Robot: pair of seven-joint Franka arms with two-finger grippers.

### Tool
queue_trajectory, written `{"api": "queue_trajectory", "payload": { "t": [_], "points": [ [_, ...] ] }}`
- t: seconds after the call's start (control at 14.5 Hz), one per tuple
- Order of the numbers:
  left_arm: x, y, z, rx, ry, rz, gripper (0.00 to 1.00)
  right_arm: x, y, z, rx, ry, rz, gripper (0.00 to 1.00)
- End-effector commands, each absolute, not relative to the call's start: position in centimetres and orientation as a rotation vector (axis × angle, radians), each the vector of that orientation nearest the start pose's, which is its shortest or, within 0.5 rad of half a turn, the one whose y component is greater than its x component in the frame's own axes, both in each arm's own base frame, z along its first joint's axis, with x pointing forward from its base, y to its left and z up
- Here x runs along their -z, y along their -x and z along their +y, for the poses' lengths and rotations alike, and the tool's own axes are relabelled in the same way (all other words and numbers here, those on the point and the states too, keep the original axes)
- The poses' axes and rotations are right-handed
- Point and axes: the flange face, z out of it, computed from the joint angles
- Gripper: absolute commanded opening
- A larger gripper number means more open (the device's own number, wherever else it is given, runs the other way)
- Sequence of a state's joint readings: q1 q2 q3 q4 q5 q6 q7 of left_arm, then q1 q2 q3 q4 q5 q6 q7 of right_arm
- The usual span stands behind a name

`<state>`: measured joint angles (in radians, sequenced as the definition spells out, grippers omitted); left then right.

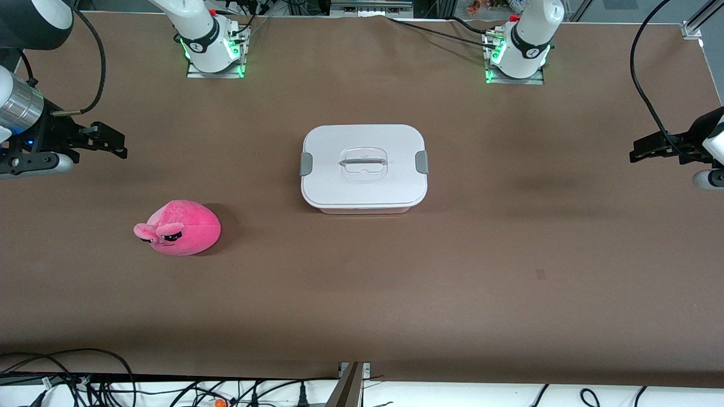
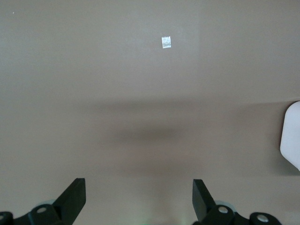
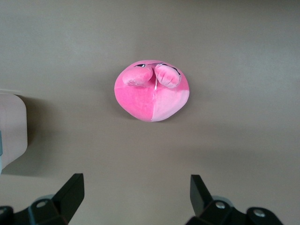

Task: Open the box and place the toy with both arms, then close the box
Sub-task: 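Move the left gripper toward the white box lid handle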

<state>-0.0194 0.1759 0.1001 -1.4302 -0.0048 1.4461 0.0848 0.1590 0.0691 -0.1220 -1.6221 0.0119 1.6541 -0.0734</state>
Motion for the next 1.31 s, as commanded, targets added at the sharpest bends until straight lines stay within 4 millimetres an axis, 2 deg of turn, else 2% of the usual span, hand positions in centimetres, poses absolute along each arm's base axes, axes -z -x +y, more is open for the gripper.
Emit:
{"api": "queue_trajectory", "payload": {
  "t": [0.0, 0.76, 1.1, 1.24],
  "points": [
    [-58.6, -59.4, 4.1, -0.252, 3.138, -0.008, 1.00, -57.4, -57.9, 2.6, -0.062, 3.138, -0.161, 1.00],
    [-58.6, -59.4, 3.5, -0.254, 3.150, 0.010, 1.00, -57.3, -57.9, 2.6, -0.064, 3.138, -0.161, 1.00],
    [-58.5, -59.5, -0.8, -0.256, 3.144, 0.129, 1.00, -57.4, -57.9, 2.6, -0.062, 3.138, -0.161, 1.00],
    [-58.4, -59.4, -4.3, -0.259, 3.141, 0.231, 1.00, -57.4, -57.9, 2.6, -0.062, 3.138, -0.161, 1.00]
  ]
}}
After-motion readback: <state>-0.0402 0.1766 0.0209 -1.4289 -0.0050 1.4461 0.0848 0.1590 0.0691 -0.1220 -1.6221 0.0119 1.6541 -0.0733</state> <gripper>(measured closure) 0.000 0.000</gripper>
